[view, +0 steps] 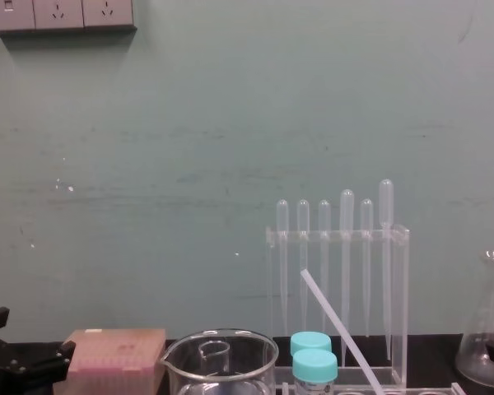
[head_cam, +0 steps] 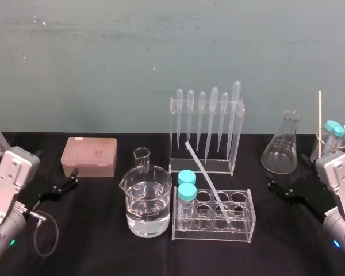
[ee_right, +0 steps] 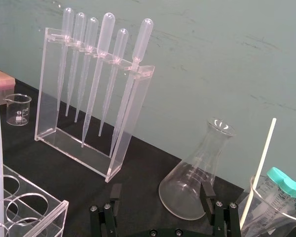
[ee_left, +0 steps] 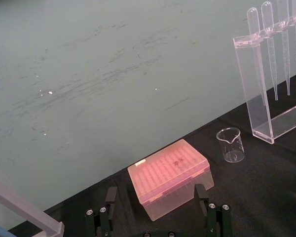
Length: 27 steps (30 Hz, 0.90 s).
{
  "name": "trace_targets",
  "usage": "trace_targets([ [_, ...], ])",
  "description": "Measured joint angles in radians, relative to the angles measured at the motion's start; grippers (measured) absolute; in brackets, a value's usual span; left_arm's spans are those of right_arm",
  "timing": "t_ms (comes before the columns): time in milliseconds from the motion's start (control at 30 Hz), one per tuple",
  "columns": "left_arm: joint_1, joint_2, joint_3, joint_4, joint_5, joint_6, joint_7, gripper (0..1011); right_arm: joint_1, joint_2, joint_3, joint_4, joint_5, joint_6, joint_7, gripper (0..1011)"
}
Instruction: Pick up the stirring rod with one hand, then place it down.
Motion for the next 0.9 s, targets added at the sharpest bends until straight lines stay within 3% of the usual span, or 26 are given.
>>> trace_targets([
  [900, 0.0, 0.0, 0.0, 0.0, 0.0, 0.0, 0.0, 1000, 0.0, 0.0, 0.0, 0.0, 0.0, 0.0, 0.0, 1003],
])
